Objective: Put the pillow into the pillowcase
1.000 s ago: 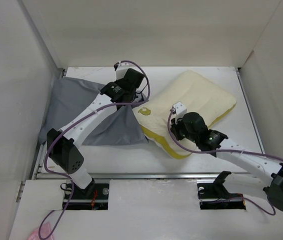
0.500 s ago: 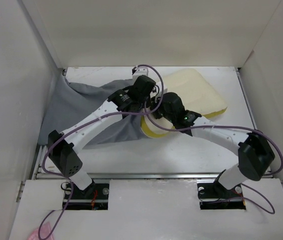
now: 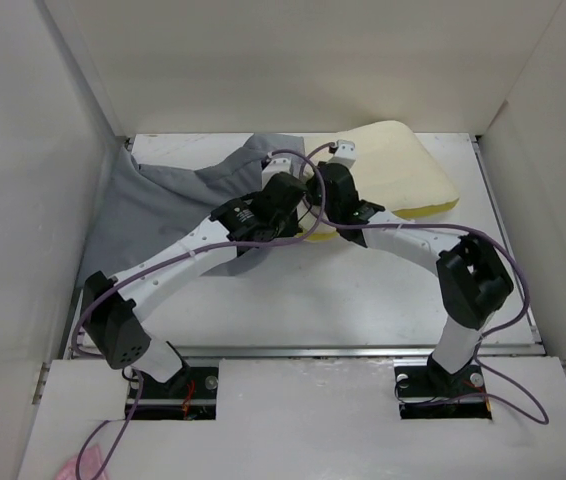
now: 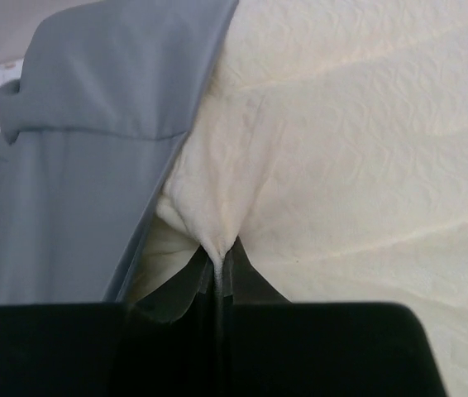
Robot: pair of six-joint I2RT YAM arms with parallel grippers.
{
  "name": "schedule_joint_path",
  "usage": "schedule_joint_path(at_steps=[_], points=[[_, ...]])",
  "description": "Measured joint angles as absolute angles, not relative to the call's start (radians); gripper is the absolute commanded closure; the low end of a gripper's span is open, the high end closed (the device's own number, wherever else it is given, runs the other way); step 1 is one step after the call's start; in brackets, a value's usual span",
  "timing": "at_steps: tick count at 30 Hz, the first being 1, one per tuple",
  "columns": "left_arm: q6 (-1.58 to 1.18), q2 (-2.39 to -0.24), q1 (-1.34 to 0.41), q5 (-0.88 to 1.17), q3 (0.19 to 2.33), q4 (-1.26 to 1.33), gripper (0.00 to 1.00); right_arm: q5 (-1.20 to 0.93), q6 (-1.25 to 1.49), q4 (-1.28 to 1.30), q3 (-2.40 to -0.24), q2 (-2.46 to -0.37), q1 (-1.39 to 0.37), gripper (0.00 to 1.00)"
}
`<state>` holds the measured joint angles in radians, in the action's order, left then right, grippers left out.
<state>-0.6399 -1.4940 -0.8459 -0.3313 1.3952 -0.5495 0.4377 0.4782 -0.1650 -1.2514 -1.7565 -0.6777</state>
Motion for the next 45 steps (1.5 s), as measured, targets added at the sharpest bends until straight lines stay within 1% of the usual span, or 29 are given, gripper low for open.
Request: schedule_joint_path(at_steps=[7,14,18,24,31,35,41,44,45], points=[[-0.619,-1.513,-0.847,-0.311,1.406,-0.538,1.0,0.414,0.577,-0.197,-1.287,-1.796,-0.647,1.0],[-0.569,-1.575,-0.84,-0.277,1.481,-0.512,1.0,0.43,0.716,-0.173,-1.45,-1.901,-0.656,1.0],[-0.559,-1.575,-0.83,-0.278,1.481,-0.512,1.0,0.451,0.777,-0.152,-1.48,-1.91,-0.655,1.0],[-0.597,-1.542,-0.831,-0.346,1.418,-0.554,1.0,0.405,0.809,-0.095,-1.472,-1.864,-0.626,1.0],[-0.581,-1.436,-0.836,-0.339,1.4,-0.57,1.0,0.376,0.809,-0.053,-1.439,-1.738,-0.601,1.0],[-0.538,-1.399,-0.857,-0.272,1.414,-0.54,1.0,0.392,0.833,-0.036,-1.473,-1.753,-0.628,1.0],[-0.497,-1.417,-0.863,-0.253,1.453,-0.566,1.0,0.462,0.848,0.013,-1.589,-1.887,-0.713,1.0],[-0.508,-1.411,-0.863,-0.319,1.47,-0.638,1.0,0.518,0.838,0.002,-1.542,-1.893,-0.743,1.0],[-0.51,-1.411,-0.854,-0.34,1.479,-0.64,1.0,0.538,0.834,-0.041,-1.493,-1.883,-0.751,1.0]])
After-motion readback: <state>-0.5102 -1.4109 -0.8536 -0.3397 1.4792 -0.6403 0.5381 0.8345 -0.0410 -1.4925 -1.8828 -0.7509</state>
